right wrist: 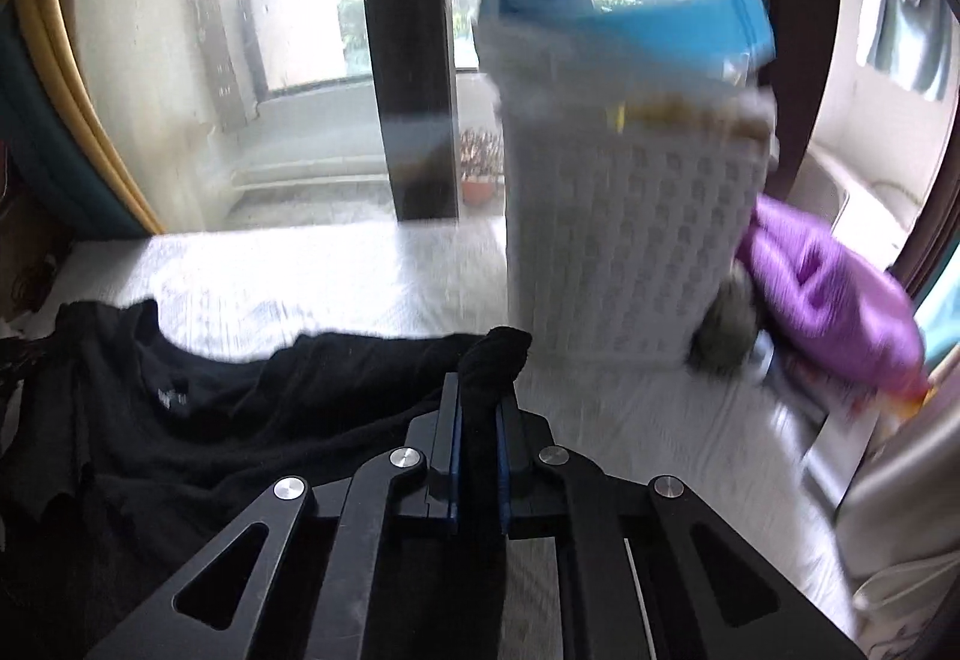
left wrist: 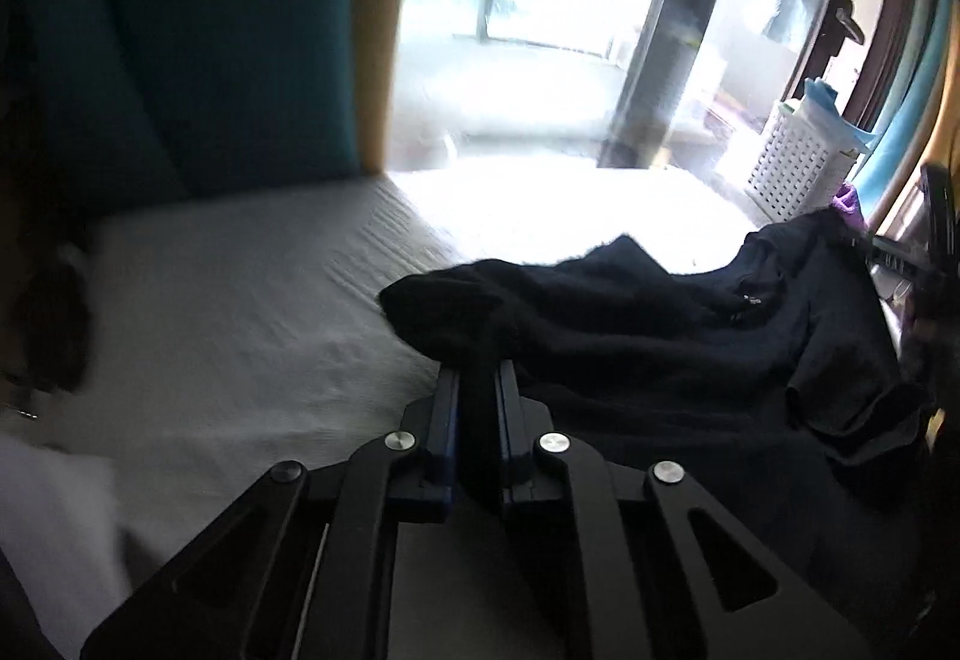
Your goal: Fold small clothes
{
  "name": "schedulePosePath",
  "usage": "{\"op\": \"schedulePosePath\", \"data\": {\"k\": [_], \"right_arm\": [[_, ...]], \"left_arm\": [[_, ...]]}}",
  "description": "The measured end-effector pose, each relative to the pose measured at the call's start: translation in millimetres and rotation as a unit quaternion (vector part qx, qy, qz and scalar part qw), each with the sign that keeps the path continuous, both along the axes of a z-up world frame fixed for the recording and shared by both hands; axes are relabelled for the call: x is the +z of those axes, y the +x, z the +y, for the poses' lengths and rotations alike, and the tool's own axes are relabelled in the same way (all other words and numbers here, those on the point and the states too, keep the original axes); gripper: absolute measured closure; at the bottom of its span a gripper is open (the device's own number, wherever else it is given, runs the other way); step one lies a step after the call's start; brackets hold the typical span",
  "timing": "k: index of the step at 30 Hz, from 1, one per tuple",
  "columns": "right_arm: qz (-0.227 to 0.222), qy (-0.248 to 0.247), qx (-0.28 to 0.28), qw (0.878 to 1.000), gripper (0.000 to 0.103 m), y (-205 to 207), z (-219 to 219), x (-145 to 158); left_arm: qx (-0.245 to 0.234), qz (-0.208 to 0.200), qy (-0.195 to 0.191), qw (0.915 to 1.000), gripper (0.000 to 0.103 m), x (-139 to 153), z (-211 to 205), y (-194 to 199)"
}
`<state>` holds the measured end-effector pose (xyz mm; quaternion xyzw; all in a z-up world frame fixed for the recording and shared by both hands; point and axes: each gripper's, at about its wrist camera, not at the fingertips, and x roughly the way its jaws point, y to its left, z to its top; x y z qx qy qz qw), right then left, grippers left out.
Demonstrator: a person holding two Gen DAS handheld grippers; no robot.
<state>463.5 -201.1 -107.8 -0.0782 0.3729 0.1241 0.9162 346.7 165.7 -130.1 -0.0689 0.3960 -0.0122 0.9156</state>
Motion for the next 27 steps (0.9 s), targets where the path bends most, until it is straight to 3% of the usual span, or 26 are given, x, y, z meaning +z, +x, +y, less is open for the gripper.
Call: {"op": "schedulePosePath", "data": {"k": [4,7,11,12,13,15,16,18,19,20,23,27], "right_arm": [[-0.019,0.006,0.006,1.000,0.095,5.2,7.1,16.3],[-0.025,-0.002,0.001,1.000,0.095,9.5,11.3,17.4],[0.019,-0.020,-0.020,0.999,0.095,22.1,8.5,-12.2],[0.033,-0.027,-0.024,0.999,0.095,24.6,7.6,-21.1],[0.044,-0.034,-0.024,0.998,0.094,25.2,7.4,-26.8],[0.044,-0.036,-0.022,0.998,0.092,19.9,7.2,-25.9],[0.039,-0.041,-0.024,0.998,0.085,15.2,8.0,-21.6],[0.026,-0.041,-0.024,0.999,0.042,4.8,9.6,-10.7],[0.023,-0.037,-0.022,0.999,0.004,0.7,10.2,-6.2],[0.019,-0.033,-0.019,0.999,0.000,-4.4,11.0,-2.8],[0.012,-0.026,-0.006,1.000,0.000,-26.3,14.4,7.7],[0.000,-0.012,0.010,1.000,0.000,-63.4,24.4,23.0]], "left_arm": [[0.001,-0.017,0.033,0.9993,0.095,18.1,3.1,-19.1],[-0.001,-0.018,0.035,0.9992,0.095,18.5,7.9,-19.8],[0.009,0.031,0.023,0.9992,0.092,-3.4,13.3,-5.7],[0.016,0.036,0.016,0.9991,0.087,-4.8,15.7,-5.6],[0.023,0.037,0.010,0.9990,0.068,-4.2,18.4,-7.5],[0.038,0.023,0.000,0.9990,0.042,4.1,23.2,-20.4],[0.047,0.008,-0.002,0.9989,0.042,12.9,24.4,-31.2],[0.042,0.001,-0.004,0.9991,0.042,22.5,20.7,-46.3],[0.030,-0.002,-0.006,0.9995,0.042,27.8,15.4,-55.4],[0.013,-0.007,-0.008,0.9999,0.042,32.9,6.9,-65.2],[-0.052,-0.012,-0.004,0.9986,0.042,39.5,-28.1,-88.5],[-0.116,0.000,0.013,0.9932,0.042,32.5,-74.6,-90.8]]}}
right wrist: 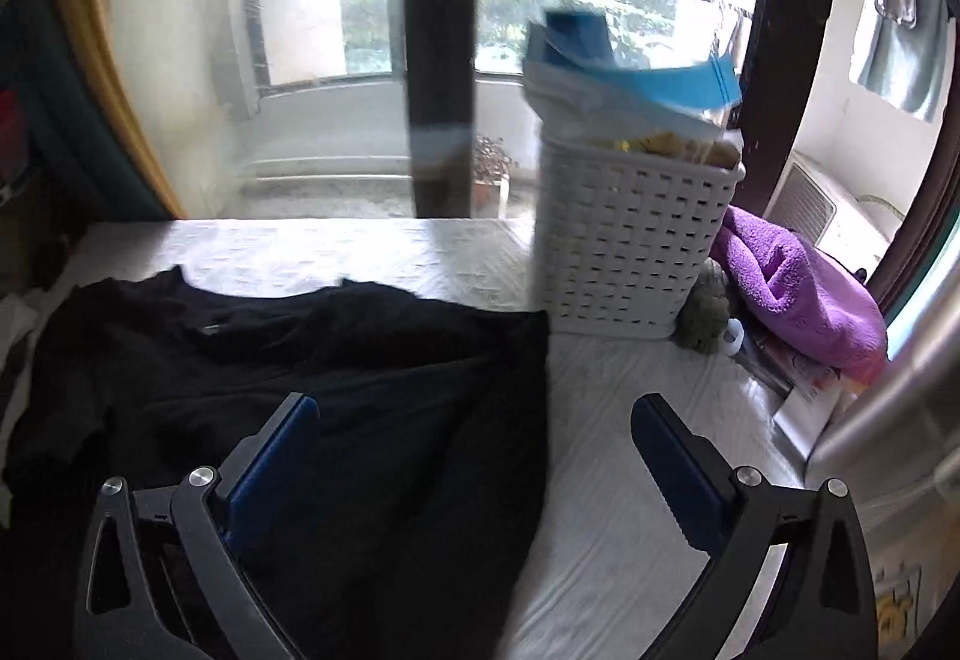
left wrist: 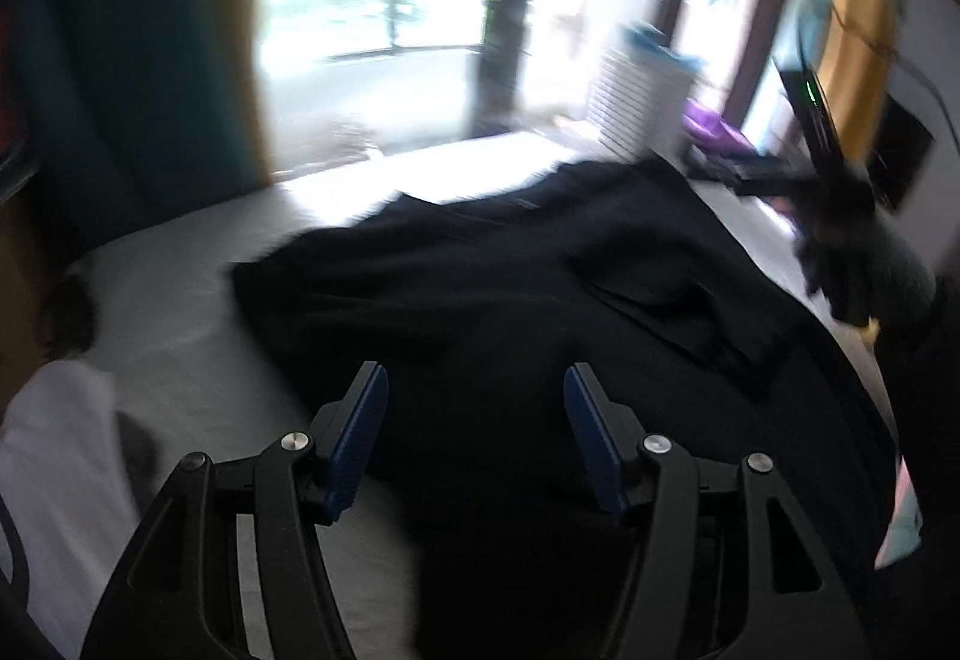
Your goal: Fold small clothes
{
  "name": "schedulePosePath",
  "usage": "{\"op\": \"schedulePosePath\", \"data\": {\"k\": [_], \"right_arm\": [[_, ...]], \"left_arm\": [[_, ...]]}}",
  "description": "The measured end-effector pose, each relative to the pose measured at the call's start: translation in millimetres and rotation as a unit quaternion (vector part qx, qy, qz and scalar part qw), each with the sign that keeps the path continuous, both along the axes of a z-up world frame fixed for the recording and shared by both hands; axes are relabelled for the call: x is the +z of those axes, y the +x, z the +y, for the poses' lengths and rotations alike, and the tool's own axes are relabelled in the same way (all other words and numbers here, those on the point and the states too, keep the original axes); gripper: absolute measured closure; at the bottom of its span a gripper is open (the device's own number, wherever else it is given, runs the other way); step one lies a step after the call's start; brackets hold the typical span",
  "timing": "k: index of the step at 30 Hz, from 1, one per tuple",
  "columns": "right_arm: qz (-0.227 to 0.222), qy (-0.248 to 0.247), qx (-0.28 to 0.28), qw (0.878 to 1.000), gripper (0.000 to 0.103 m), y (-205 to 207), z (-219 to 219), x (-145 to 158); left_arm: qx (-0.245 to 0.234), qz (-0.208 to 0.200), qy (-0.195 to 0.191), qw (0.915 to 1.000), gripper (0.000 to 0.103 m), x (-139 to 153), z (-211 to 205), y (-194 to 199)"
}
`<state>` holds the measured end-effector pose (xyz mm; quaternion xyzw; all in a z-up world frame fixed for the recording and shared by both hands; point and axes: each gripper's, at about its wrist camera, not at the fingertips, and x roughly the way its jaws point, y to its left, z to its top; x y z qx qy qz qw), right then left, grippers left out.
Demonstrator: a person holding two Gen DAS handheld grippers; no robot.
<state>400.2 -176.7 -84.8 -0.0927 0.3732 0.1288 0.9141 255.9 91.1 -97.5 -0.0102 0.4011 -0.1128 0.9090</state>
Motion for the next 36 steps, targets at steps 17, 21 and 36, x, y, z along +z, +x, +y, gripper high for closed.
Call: {"op": "schedulePosePath", "data": {"k": [17,21,36], "right_arm": [[0.079,0.042,0.164,0.982,0.035,-36.3,138.8,-31.2],[0.118,0.033,0.199,0.972,0.045,-32.1,174.9,-57.5],[0.094,-0.031,0.236,0.967,0.099,-37.1,222.7,-68.8]], "left_arm": [[0.014,0.017,0.050,0.9985,0.100,-43.2,4.3,-26.9],[0.017,0.019,0.046,0.9986,0.100,-42.0,10.6,-39.3],[0.022,0.010,0.028,0.9993,0.100,-29.7,21.7,-58.5]]}}
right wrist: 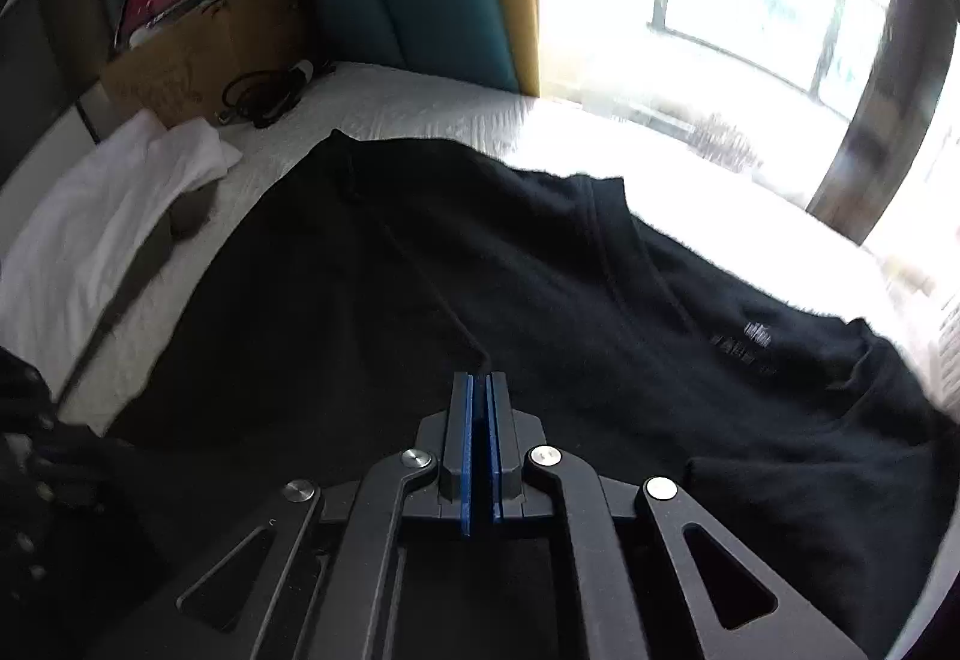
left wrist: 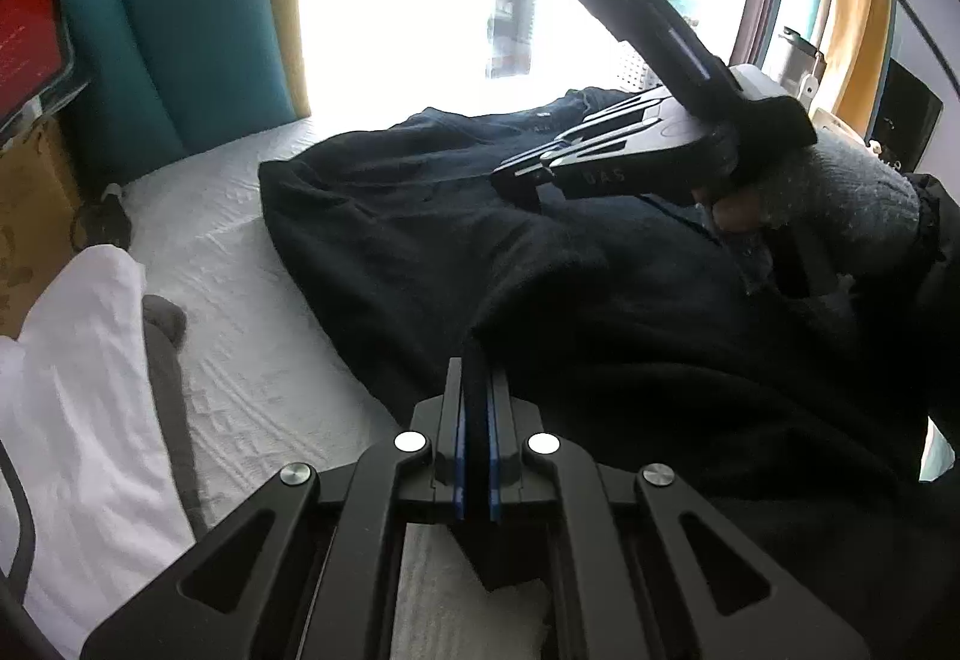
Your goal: Fold small clothes
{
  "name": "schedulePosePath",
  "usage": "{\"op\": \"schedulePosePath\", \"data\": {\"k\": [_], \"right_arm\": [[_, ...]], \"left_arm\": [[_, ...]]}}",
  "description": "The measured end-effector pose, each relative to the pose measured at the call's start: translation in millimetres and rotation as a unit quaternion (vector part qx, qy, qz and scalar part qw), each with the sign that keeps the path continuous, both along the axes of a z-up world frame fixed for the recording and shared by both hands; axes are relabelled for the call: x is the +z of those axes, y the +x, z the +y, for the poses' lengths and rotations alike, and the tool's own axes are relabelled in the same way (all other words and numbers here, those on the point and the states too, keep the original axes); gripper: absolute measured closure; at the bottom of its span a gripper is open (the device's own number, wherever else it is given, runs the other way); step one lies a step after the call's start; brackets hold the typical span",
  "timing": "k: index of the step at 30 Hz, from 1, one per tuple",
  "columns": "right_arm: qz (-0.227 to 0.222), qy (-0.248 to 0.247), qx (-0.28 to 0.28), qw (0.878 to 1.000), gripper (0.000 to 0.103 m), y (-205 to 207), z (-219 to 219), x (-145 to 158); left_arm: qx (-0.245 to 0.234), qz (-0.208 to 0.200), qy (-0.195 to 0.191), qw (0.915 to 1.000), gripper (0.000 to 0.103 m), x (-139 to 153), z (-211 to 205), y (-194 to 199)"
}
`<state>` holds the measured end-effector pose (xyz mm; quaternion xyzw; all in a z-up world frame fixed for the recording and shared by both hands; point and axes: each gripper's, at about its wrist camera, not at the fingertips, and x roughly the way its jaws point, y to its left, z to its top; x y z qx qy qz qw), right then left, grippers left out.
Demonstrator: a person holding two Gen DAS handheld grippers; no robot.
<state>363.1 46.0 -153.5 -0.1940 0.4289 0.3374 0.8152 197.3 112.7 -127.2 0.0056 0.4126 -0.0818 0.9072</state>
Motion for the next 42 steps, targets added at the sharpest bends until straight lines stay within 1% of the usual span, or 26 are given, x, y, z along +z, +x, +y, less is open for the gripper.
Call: {"op": "schedulePosePath", "data": {"k": [3,6,9,10,11,12,13,14,15,16,19,21,22,23,24,25,26,29,32,33,34,35,36,37,39,42], "right_arm": [[-0.009,0.010,-0.014,1.000,0.099,12.1,-3.7,8.6],[-0.017,0.017,-0.019,1.000,0.099,23.8,-5.7,17.8],[-0.036,-0.002,-0.018,0.999,0.099,29.2,3.0,18.1],[-0.038,-0.009,-0.019,0.999,0.099,30.8,4.2,15.1],[-0.033,-0.013,-0.022,0.999,0.099,33.9,3.4,10.0],[-0.030,-0.014,-0.024,0.999,0.099,33.8,0.7,8.0],[-0.027,-0.020,-0.029,0.999,0.099,35.8,-1.5,2.2],[-0.026,-0.024,-0.036,0.999,0.099,38.0,-4.5,-3.0],[-0.023,-0.021,-0.041,0.999,0.099,39.5,-9.6,-5.3],[-0.023,-0.014,-0.045,0.999,0.099,40.6,-12.7,-4.8],[-0.033,-0.014,-0.065,0.997,0.099,43.5,-16.5,0.4],[-0.036,-0.013,-0.072,0.997,0.091,44.1,-18.8,6.8],[-0.043,-0.011,-0.075,0.996,0.083,42.3,-22.6,14.1],[-0.050,-0.009,-0.079,0.996,0.065,39.6,-25.5,20.1],[-0.054,-0.002,-0.081,0.995,0.050,33.9,-27.7,27.3],[-0.056,0.004,-0.081,0.995,0.016,30.6,-30.5,32.2],[-0.060,0.017,-0.082,0.995,0.000,24.0,-37.2,41.5],[-0.072,0.029,-0.091,0.993,0.000,-1.2,-56.7,60.7],[-0.079,0.044,-0.111,0.990,0.000,-29.7,-80.2,76.2],[-0.081,0.047,-0.115,0.989,0.000,-36.2,-86.4,77.3],[-0.085,0.053,-0.125,0.987,0.000,-50.3,-101.2,81.9],[-0.087,0.056,-0.136,0.985,0.000,-60.8,-113.1,83.5],[-0.089,0.057,-0.142,0.984,0.000,-67.4,-120.1,84.2],[-0.091,0.058,-0.155,0.982,0.000,-78.6,-135.0,84.0],[-0.086,0.057,-0.181,0.978,0.000,-97.8,-165.0,79.2],[-0.071,0.051,-0.213,0.973,0.000,-117.3,-196.8,66.6]], "left_arm": [[-0.002,-0.004,-0.002,1.0000,0.100,5.9,1.2,-1.4],[-0.011,-0.001,-0.015,0.9998,0.099,12.2,-2.6,1.1],[-0.025,0.013,-0.021,0.9994,0.098,14.1,-10.7,3.5],[-0.023,0.018,-0.026,0.9992,0.095,14.8,-10.4,3.8],[-0.021,0.020,-0.034,0.9990,0.092,16.3,-7.7,2.6],[-0.017,0.018,-0.044,0.9987,0.076,18.6,-3.9,-0.4],[-0.010,0.012,-0.053,0.9985,0.057,21.8,1.7,-4.0],[0.003,0.005,-0.059,0.9983,0.049,25.1,8.9,-8.3],[0.013,0.000,-0.063,0.9979,0.046,27.0,15.3,-11.7],[0.023,-0.001,-0.067,0.9975,0.046,27.7,22.6,-14.7],[0.044,0.021,-0.080,0.9956,0.046,18.6,37.1,-19.6],[0.037,0.038,-0.088,0.9947,0.046,10.3,34.4,-22.2],[0.026,0.045,-0.093,0.9943,0.046,6.0,29.3,-23.8],[0.015,0.053,-0.097,0.9938,0.046,1.4,23.2,-25.7],[0.008,0.059,-0.098,0.9934,0.046,-2.6,18.4,-26.5],[0.002,0.065,-0.099,0.9929,0.046,-6.8,13.5,-27.1],[-0.003,0.070,-0.105,0.9920,0.046,-10.8,9.7,-27.6],[0.002,0.077,-0.118,0.9900,0.046,-20.4,6.8,-27.8],[0.008,0.061,-0.129,0.9897,0.047,-22.2,7.0,-34.5],[0.005,0.058,-0.129,0.9899,0.056,-21.7,6.5,-35.6],[-0.002,0.058,-0.131,0.9896,0.075,-22.1,4.0,-39.0],[-0.001,0.058,-0.126,0.9903,0.078,-22.3,2.5,-41.2],[-0.001,0.055,-0.119,0.9914,0.083,-22.2,0.4,-44.4],[-0.002,0.052,-0.115,0.9920,0.091,-22.0,-0.7,-47.2],[-0.001,0.048,-0.113,0.9924,0.094,-20.0,-3.2,-56.0],[0.002,0.043,-0.101,0.9939,0.095,-16.7,-7.6,-70.6]]}}
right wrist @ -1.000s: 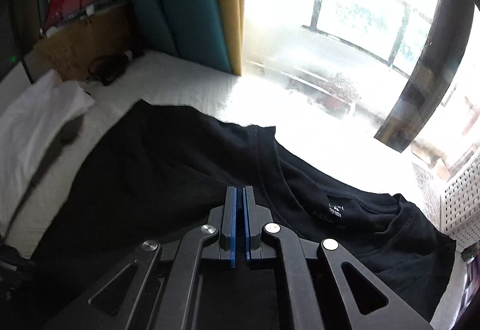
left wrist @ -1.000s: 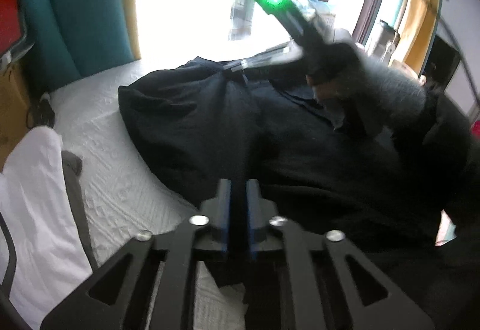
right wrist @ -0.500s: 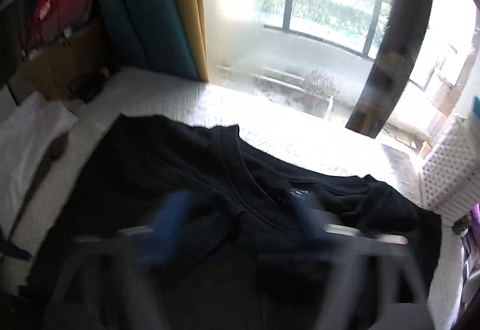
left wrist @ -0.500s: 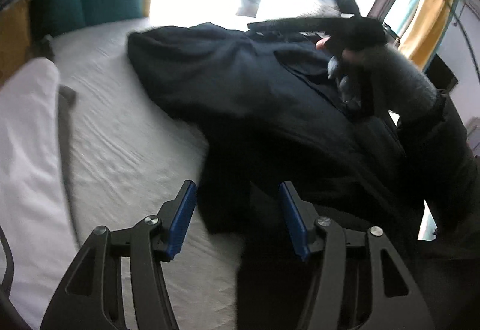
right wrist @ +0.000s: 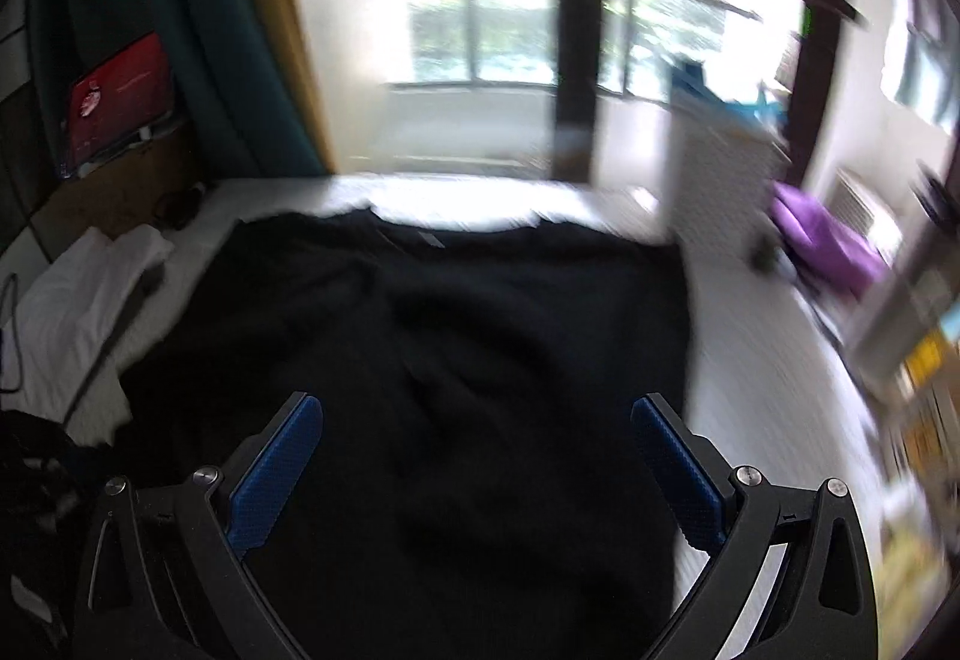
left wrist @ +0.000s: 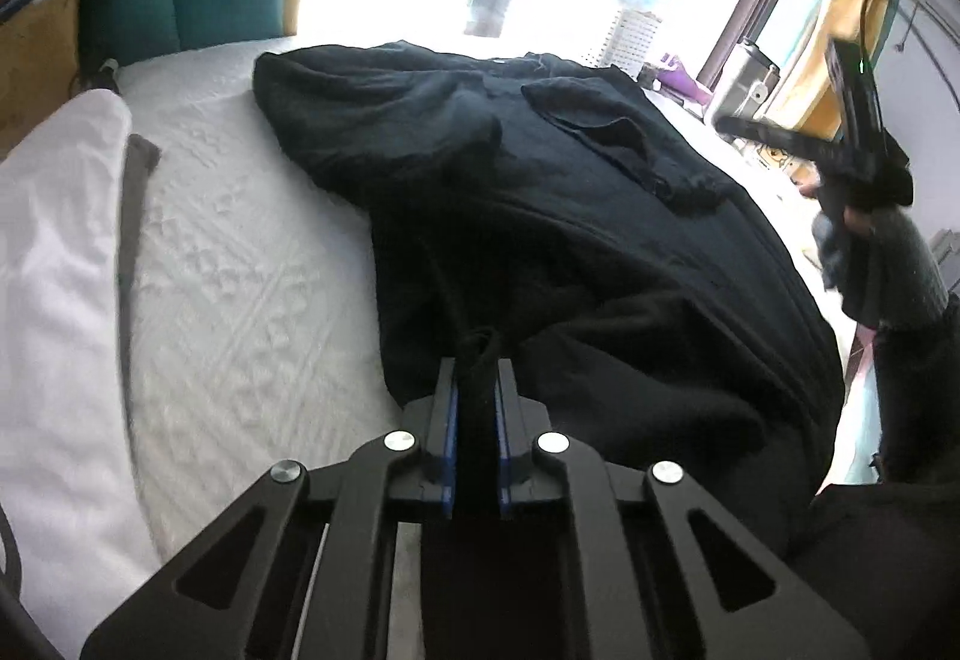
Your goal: Fold small clothes
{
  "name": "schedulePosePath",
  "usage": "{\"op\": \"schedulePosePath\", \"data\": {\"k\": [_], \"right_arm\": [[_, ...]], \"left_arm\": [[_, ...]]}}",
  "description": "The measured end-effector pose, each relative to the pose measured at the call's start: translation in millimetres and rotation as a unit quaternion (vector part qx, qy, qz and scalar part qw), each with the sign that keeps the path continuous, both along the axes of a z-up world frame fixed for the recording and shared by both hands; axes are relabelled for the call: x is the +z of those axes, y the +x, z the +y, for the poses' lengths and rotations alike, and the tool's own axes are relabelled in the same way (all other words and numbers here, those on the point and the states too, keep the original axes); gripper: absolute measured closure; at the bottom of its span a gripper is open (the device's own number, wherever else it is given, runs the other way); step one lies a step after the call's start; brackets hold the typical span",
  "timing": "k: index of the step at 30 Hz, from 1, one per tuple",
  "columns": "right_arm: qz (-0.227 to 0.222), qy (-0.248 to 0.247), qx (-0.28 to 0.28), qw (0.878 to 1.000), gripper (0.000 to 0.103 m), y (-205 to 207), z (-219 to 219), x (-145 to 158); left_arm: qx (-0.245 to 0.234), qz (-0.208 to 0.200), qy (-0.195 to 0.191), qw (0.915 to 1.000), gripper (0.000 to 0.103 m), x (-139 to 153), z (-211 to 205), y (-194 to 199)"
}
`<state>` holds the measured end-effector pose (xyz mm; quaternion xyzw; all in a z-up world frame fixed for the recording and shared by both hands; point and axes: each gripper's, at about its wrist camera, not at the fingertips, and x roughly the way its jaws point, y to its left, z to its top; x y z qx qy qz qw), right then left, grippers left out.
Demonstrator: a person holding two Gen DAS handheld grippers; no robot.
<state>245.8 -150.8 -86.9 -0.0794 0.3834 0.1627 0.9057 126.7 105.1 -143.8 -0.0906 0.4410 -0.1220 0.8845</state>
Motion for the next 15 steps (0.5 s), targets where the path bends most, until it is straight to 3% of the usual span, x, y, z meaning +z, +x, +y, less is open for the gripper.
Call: {"op": "schedulePosePath", "data": {"k": [10,15], "right_arm": [[0.028,0.023,-0.070,0.997,0.000,-65.2,-75.7,-29.7],[0.019,0.035,-0.085,0.996,0.000,-92.4,-94.2,-24.6]], "left_arm": [[0.051,-0.006,0.069,0.9963,0.095,12.5,-2.2,-51.5],[0.080,-0.001,0.047,0.9956,0.091,12.3,9.7,-57.0]]}}
